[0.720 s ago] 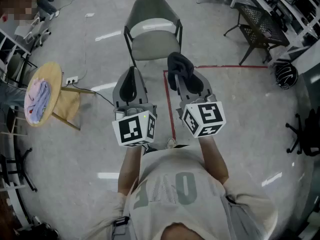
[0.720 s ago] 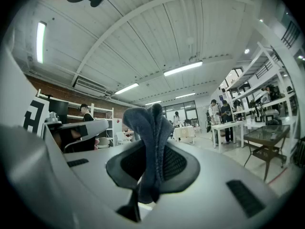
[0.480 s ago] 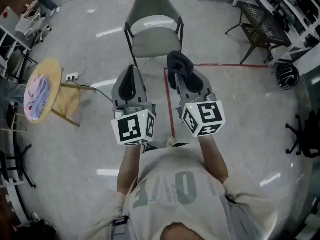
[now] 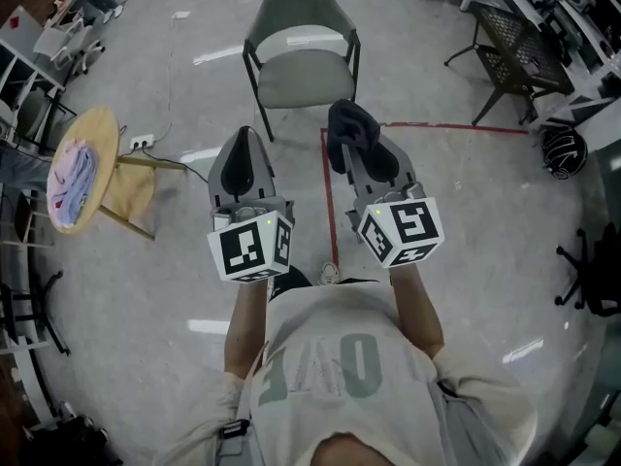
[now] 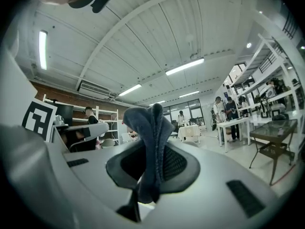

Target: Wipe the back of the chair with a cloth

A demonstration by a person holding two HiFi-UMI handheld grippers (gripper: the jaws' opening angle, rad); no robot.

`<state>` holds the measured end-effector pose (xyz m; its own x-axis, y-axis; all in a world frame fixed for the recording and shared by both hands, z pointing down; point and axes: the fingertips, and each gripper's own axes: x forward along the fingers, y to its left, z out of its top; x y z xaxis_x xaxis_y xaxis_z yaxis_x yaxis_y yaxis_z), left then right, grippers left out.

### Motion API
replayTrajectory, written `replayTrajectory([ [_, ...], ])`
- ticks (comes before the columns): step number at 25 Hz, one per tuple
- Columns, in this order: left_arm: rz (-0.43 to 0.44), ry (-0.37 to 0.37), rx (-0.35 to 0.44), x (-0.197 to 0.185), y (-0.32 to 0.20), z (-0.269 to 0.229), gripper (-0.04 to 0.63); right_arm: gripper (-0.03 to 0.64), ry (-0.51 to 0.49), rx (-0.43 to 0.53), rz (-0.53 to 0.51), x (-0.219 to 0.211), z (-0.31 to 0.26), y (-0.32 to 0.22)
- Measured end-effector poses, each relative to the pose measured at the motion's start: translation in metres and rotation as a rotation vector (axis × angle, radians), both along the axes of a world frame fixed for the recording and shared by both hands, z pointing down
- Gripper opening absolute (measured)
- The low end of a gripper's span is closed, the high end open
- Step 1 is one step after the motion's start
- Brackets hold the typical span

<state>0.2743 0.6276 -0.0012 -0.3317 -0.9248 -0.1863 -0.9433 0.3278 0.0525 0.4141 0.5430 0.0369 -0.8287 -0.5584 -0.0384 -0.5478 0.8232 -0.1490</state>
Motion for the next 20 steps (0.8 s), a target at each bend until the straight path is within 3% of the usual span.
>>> replayTrajectory([
  [6, -0.032, 0.02, -0.029, -0.01, -0.008, 0.006, 0.015, 0.058, 0.003, -0.06, -0.011, -0.001, 0.012, -0.011],
  [12, -0.009, -0.002, -0.045, -0.015, -0.03, 0.009, 0.015, 0.058, -0.016, -0.08, 0.016, -0.009, 0.019, -0.036],
  [16, 0.0, -0.001, -0.037, -0.033, -0.048, 0.021, 0.015, 0.058, -0.054, -0.045, 0.068, -0.016, 0.021, -0.058],
  [20, 0.025, 0.018, -0.039, -0.059, -0.085, 0.041, 0.015, 0.058, -0.023, -0.035, 0.069, -0.044, 0.035, -0.093],
])
